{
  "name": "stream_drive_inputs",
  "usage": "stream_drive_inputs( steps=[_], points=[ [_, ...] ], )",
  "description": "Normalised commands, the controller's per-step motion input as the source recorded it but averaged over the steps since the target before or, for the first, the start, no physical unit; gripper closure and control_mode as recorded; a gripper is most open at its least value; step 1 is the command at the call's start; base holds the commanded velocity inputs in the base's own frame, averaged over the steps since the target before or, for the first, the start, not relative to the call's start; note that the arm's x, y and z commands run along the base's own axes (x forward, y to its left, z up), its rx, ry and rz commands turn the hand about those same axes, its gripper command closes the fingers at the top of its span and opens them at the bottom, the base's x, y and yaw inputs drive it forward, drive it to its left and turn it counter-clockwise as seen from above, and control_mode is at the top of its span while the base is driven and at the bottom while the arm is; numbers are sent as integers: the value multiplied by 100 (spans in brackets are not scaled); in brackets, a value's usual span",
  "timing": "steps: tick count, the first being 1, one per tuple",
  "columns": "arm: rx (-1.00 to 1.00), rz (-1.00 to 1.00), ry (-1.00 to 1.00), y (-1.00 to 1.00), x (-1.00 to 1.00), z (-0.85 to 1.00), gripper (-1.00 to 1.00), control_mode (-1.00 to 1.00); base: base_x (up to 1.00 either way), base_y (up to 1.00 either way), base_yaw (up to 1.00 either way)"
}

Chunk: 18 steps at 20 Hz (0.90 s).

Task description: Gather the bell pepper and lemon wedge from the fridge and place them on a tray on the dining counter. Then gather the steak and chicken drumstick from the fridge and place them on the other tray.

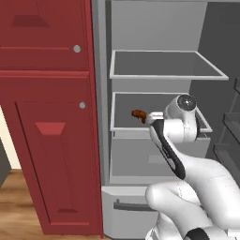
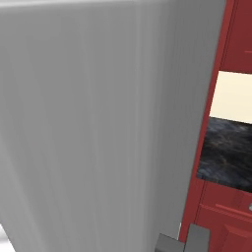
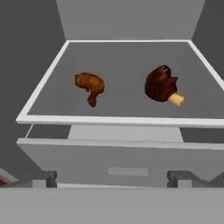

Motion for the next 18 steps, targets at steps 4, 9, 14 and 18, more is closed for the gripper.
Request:
stream_drive_inputs(
  steps=[4, 9, 14, 18],
  points=[
    [0, 0, 14, 2, 80, -11, -100, -100, 0, 0, 0],
    [0, 1, 16, 0, 80, -19, -100, -100, 0, 0, 0],
    [0, 2, 10, 0, 63, -35, -100, -100, 0, 0, 0],
    [0, 3, 0, 3, 52, -51, -100, -100, 0, 0, 0]
  ],
)
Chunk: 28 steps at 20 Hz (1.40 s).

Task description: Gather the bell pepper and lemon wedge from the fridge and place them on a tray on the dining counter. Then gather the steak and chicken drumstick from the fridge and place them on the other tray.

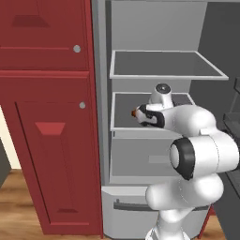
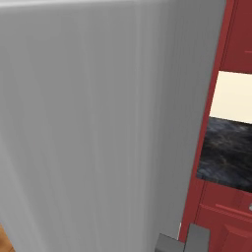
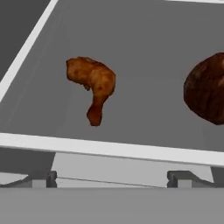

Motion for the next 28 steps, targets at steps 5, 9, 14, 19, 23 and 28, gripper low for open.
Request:
stream_drive_inputs(
  steps=[5, 9, 14, 19, 23, 28],
  points=[
    [-1, 4, 0, 0, 52, -56, -100, -100, 0, 0, 0],
    [0, 1, 0, 0, 60, -22, -100, -100, 0, 0, 0],
    [0, 0, 0, 0, 69, -4, -100, -100, 0, 0, 0],
    [0, 0, 1, 0, 65, -11, -100, -100, 0, 0, 0],
    [0, 0, 0, 0, 56, -40, -100, -100, 0, 0, 0],
    [0, 0, 0, 0, 42, -57, -100, -100, 0, 0, 0]
  ],
)
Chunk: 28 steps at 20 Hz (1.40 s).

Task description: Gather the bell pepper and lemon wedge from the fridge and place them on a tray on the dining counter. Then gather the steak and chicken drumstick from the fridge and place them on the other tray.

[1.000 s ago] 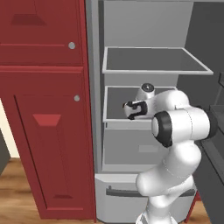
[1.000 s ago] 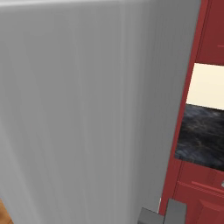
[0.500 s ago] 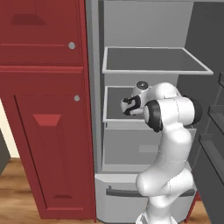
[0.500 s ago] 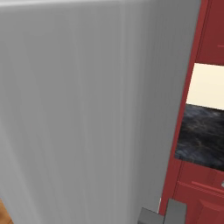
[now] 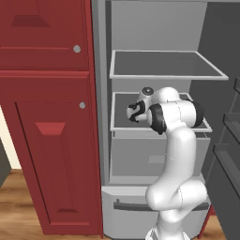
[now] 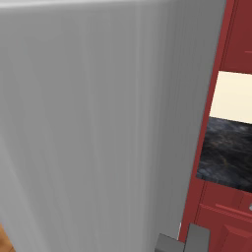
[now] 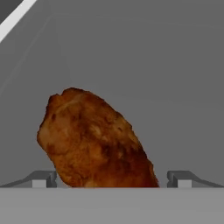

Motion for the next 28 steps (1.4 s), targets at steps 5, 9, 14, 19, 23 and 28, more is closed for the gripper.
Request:
stream_drive_inputs(
  steps=[5, 9, 14, 19, 23, 28],
  points=[
    [-2, 0, 7, 3, 5, -83, 100, -100, 0, 0, 0],
    [-2, 0, 9, 4, 0, -77, 100, -100, 0, 0, 0],
    [-3, 0, 0, 2, -53, -47, 100, -100, 0, 0, 0],
    [0, 0, -16, 0, -100, -2, 100, -100, 0, 0, 0],
    [0, 4, -14, 0, -100, 17, 100, -100, 0, 0, 0],
    [0, 4, -13, 0, -100, 47, 100, -100, 0, 0, 0]
  ],
)
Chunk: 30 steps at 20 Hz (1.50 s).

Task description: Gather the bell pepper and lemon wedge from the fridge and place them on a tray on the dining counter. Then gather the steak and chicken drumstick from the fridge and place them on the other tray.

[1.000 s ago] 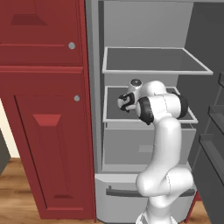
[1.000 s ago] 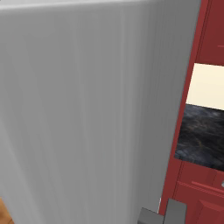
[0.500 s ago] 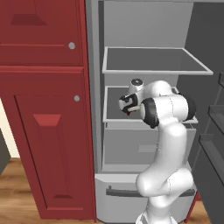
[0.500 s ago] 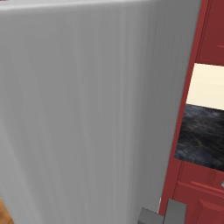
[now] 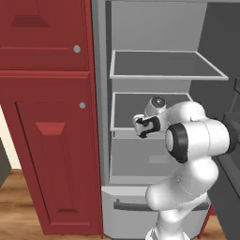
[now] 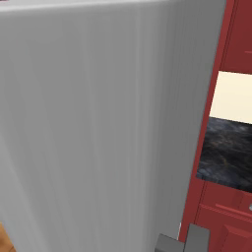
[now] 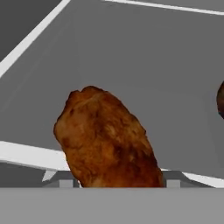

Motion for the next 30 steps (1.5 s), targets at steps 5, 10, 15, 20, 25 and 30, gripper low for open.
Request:
stream_drive_inputs(
  steps=[5, 10, 15, 20, 25, 30],
  points=[
    [5, 2, -9, -7, -100, 99, 100, -100, 0, 0, 0],
    [10, 2, 9, 0, -100, 96, 100, -100, 0, 0, 0],
    [5, -1, 22, -5, -97, 65, 100, -100, 0, 0, 0],
    [0, -7, 22, -1, -84, 54, 100, -100, 0, 0, 0],
    [0, -6, 11, 0, -60, 55, 100, -100, 0, 0, 0],
    [0, 0, 0, 0, -60, 52, 100, -100, 0, 0, 0]
  ],
)
